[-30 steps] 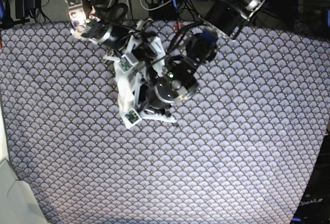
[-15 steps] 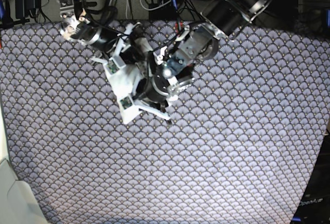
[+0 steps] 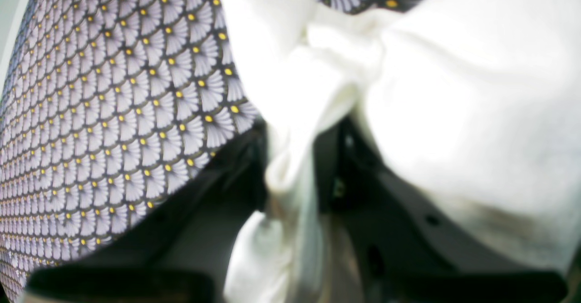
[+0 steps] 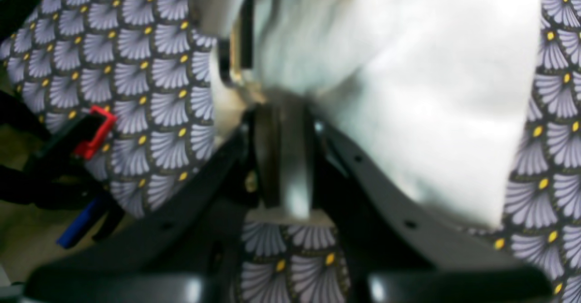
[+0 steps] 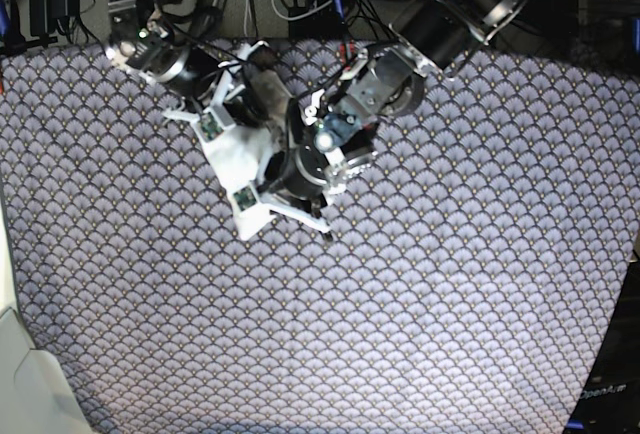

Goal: Fold the T-shirt properly
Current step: 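Lift and rotate the folded bundle with both grippers, setting it down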

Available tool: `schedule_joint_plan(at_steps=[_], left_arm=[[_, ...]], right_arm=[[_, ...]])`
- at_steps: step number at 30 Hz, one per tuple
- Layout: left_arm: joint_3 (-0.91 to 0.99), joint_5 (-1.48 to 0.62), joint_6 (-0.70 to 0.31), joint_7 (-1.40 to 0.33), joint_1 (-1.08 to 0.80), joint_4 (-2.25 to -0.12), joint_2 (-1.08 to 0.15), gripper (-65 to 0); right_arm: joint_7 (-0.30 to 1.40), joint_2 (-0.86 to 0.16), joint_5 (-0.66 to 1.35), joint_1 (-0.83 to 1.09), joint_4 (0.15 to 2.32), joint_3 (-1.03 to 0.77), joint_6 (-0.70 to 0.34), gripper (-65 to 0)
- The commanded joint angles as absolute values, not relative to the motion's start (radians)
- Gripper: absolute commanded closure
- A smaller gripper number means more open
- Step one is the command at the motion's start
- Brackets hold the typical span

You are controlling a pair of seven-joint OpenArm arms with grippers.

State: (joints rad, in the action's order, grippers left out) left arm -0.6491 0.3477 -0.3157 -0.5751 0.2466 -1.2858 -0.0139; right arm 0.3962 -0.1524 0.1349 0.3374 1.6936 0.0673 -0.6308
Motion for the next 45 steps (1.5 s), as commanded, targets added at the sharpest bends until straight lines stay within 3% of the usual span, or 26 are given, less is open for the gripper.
schedule_joint_plan(at_steps=[1, 7, 17, 22, 27, 34, 38, 43, 45], left_arm=[[-0.651, 0.343, -0.328, -0.572, 0.278, -1.296, -0.004, -0.4], [-0.653, 0.343, -0.328, -0.516, 0.343, -1.201, 0.019, -0.4], [-0.654, 0.346, -0.328, -0.326, 0.372, -1.055, 0.096, -0.4], [-0.654, 0.476, -0.328, -0.239, 0.369, -1.029, 0.137, -0.4], [-0.654, 0.605, -0.328, -0.222, 0.366, -0.99, 0.151, -0.4], [-0.647, 0.618, -0.328, -0.232, 0.364, -1.006, 0.143, -1.5], [-0.647, 0.618, -0.328, -0.234, 0.364, -1.026, 0.143, -16.0], [-0.644, 0.616, -0.326, -0.294, 0.363, -1.092, 0.143, -51.3], [-0.644, 0.615, -0.326, -0.314, 0.363, -1.127, 0.142, -61.8]], right_arm=[[0.374, -0.157, 0.143, 0.34, 1.722, 0.062, -0.627, -9.0], [0.369, -0.157, 0.143, 0.354, 1.764, 0.044, -0.627, -9.0], [0.369, -0.139, 0.145, 0.351, 1.776, -0.186, -0.627, -9.0], [0.369, -0.133, 0.145, 0.354, 1.771, -0.229, -0.627, -9.0], [0.371, -0.133, 0.145, 0.355, 1.771, -0.229, -0.627, -8.9], [0.372, -0.133, 0.145, 0.355, 1.771, -0.229, -0.627, -8.9], [0.374, -0.133, 0.145, 0.355, 1.771, -0.226, -0.627, -8.9], [0.377, -0.133, 0.145, 0.355, 1.77, -0.228, -0.627, -8.7], [0.377, -0.133, 0.145, 0.355, 1.77, -0.228, -0.627, -8.6]])
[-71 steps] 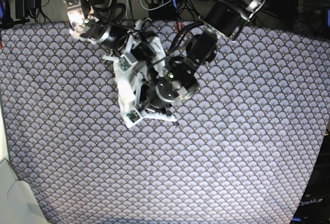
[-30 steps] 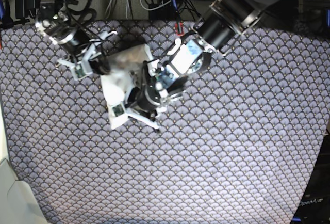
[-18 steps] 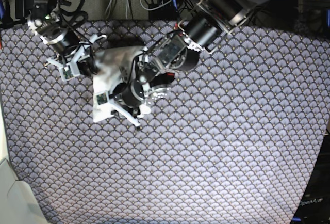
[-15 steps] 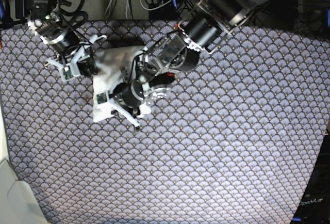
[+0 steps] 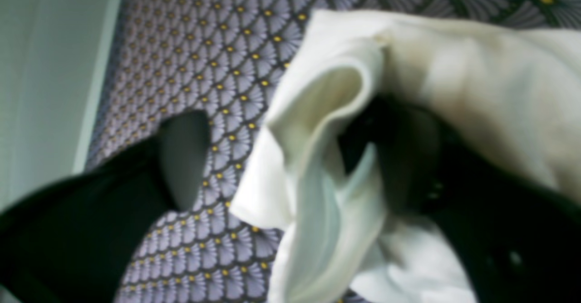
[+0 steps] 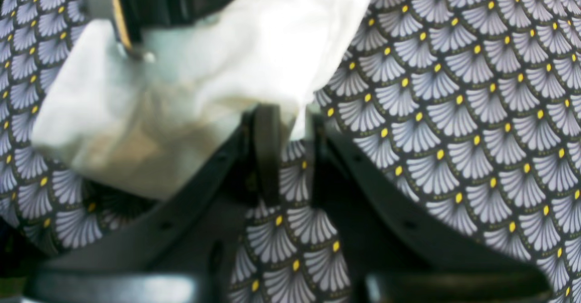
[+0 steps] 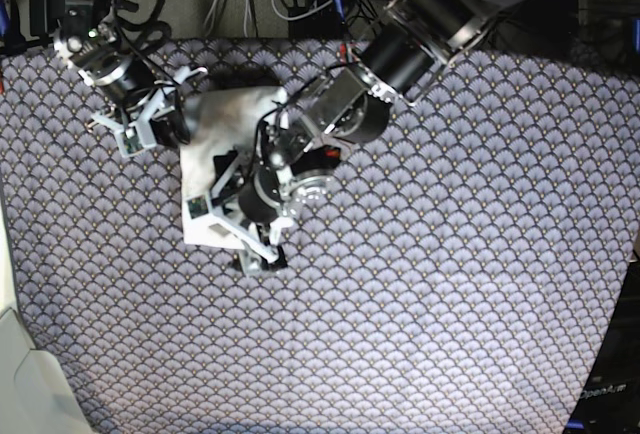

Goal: Fold the T-shirt properly
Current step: 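Lift and rotate the folded bundle with both grippers, setting it down, then release the bundle and smooth its edges with the right gripper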

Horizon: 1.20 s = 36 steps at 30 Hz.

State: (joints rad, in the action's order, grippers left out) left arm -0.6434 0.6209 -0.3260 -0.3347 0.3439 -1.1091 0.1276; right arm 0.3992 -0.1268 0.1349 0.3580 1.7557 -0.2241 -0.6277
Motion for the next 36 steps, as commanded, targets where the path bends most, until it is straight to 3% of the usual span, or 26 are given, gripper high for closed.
schedule_joint_plan(at_steps=[1, 16, 20, 27, 36], left_arm=[[-0.642, 0.615, -0.326, -0.323, 0.363, -1.148, 0.142, -65.0], [-0.291, 0.608, -0.328, -0.338, 0.209, -1.466, 0.094, -65.0], [-0.2, 0.61, -0.328, -0.375, 0.12, -1.529, 0.039, -65.0], [-0.007, 0.608, -0.328, -0.503, -0.03, -1.649, -0.022, -65.0], [0.127, 0.608, -0.337, -0.622, -0.166, -1.853, -0.031, -65.0]], right_arm=[[0.377, -0.133, 0.145, 0.355, 1.77, -0.228, -0.627, -8.6], [0.367, -0.117, 0.145, 0.346, 1.842, -0.225, -0.628, -8.6], [0.367, -0.081, 0.145, 0.329, 1.891, -0.223, -0.698, -8.8], [0.371, 0.008, 0.145, 0.302, 1.899, -0.222, -0.698, -9.0], [0.367, 0.001, 0.145, 0.272, 1.702, -0.225, -0.698, -9.0]])
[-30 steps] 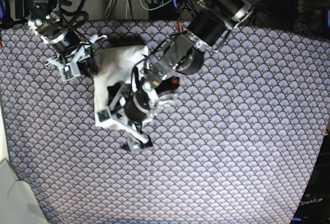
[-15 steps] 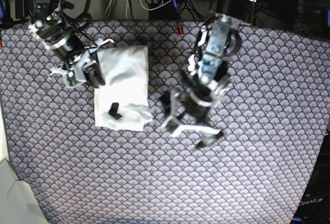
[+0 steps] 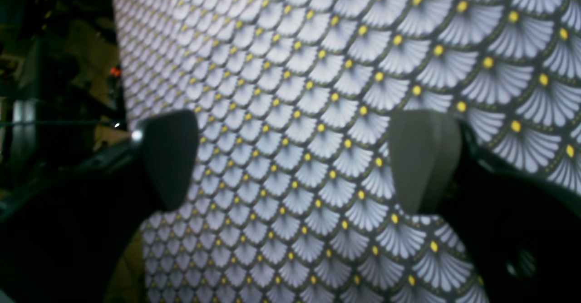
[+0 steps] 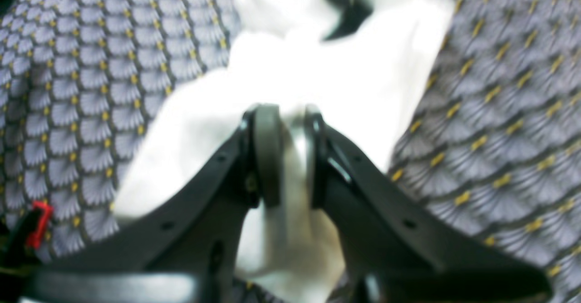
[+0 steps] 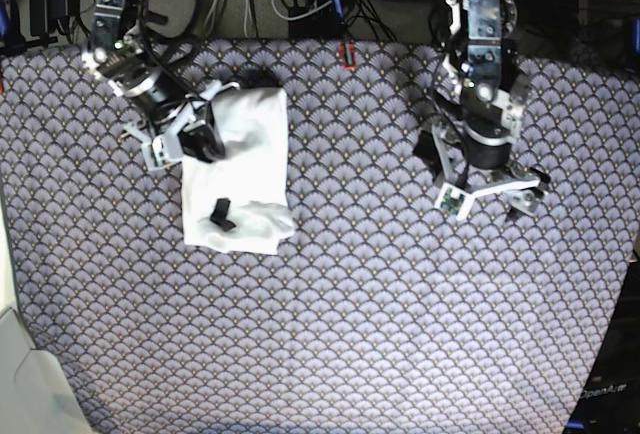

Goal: Fold the T-shirt properly
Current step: 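Release the bundle and smooth its edges with the right gripper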

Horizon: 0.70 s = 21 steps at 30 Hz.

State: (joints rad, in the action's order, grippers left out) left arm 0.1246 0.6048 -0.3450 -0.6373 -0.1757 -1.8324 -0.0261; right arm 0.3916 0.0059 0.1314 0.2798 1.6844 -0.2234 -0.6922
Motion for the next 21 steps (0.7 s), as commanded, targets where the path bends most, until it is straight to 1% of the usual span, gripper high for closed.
schedule_joint_plan(at_steps=[1, 4, 8, 12, 14, 21], left_arm=[[0.127, 0.608, -0.337, -0.634, -0.177, -1.87, -0.038, -65.0], [0.127, 0.608, -0.337, -0.653, -0.208, -1.911, -0.038, -65.0], [0.127, 0.608, -0.337, -0.654, -0.246, -1.951, -0.038, -65.0], [0.128, 0.608, -0.334, -0.654, -0.268, -1.963, -0.035, -65.0], [0.13, 0.61, -0.334, -0.656, -0.295, -1.974, -0.031, -65.0], [0.133, 0.616, -0.329, -0.656, -0.386, -2.005, -0.027, -65.0]], right_arm=[[0.367, 0.001, 0.145, 0.272, 1.681, -0.223, -0.698, -9.0], [0.352, -0.015, 0.145, 0.277, 1.661, -0.222, -0.698, -8.8], [0.295, -0.015, 0.145, 0.3, 1.762, -0.226, -0.698, -9.0], [0.298, -0.013, 0.143, 0.259, 1.822, -0.22, -0.698, -9.0], [0.3, -0.013, 0.143, 0.214, 1.802, -0.208, -0.698, -9.0], [0.3, -0.038, 0.142, 0.048, 1.607, -0.099, -0.698, -9.0]])
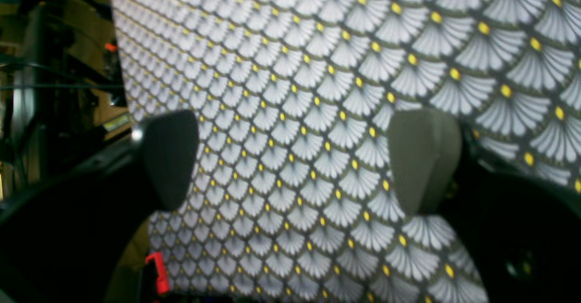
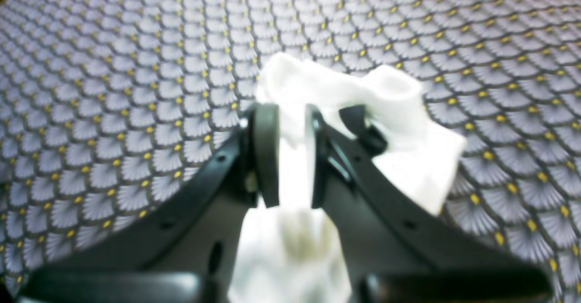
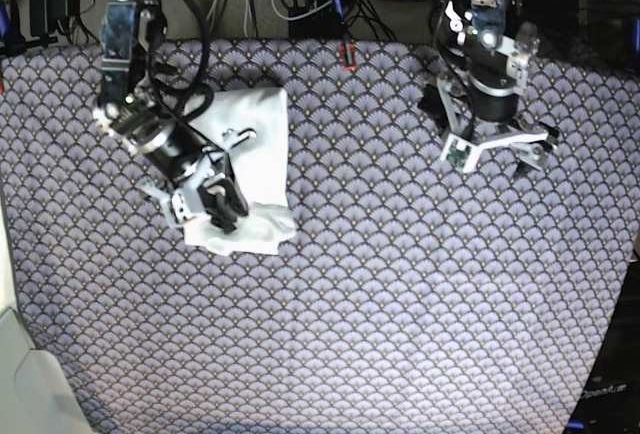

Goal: Fold the T-shirt properly
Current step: 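Release the bundle and smooth its edges with the right gripper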

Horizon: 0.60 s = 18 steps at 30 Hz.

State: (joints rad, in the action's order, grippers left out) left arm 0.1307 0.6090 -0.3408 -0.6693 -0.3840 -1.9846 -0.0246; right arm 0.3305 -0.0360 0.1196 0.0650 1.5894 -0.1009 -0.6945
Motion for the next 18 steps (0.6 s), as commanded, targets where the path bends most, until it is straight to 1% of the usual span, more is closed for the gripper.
schedule_joint_plan(at_steps=[1, 4, 10, 13, 15, 18], left_arm=[[0.143, 0.615, -0.329, -0.656, -0.395, -2.005, -0.025, -65.0], [0.186, 0.615, -0.329, -0.656, -0.414, -2.006, -0.002, -65.0], [0.282, 0.61, -0.329, -0.647, -0.463, -2.015, 0.008, -65.0], [0.306, 0.608, -0.329, -0.645, -0.484, -2.015, 0.004, -65.0], [0.323, 0.608, -0.329, -0.644, -0.495, -2.015, 0.005, -65.0], [0.335, 0.608, -0.331, -0.644, -0.495, -2.015, 0.008, -65.0]], right_arm=[[0.3, -0.038, 0.142, 0.033, 1.587, -0.097, -0.698, -9.0], [0.294, -0.041, 0.142, -0.03, 1.497, -0.065, -0.698, -9.0], [0.28, -0.097, 0.142, -0.179, 1.239, -0.036, -0.698, -9.0], [0.196, -0.114, 0.142, -0.24, 1.121, -0.036, -0.698, -9.0], [0.15, -0.12, 0.142, -0.266, 1.076, -0.036, -0.698, -9.0], [0.134, -0.124, 0.14, -0.288, 1.059, -0.041, -0.698, -9.0]])
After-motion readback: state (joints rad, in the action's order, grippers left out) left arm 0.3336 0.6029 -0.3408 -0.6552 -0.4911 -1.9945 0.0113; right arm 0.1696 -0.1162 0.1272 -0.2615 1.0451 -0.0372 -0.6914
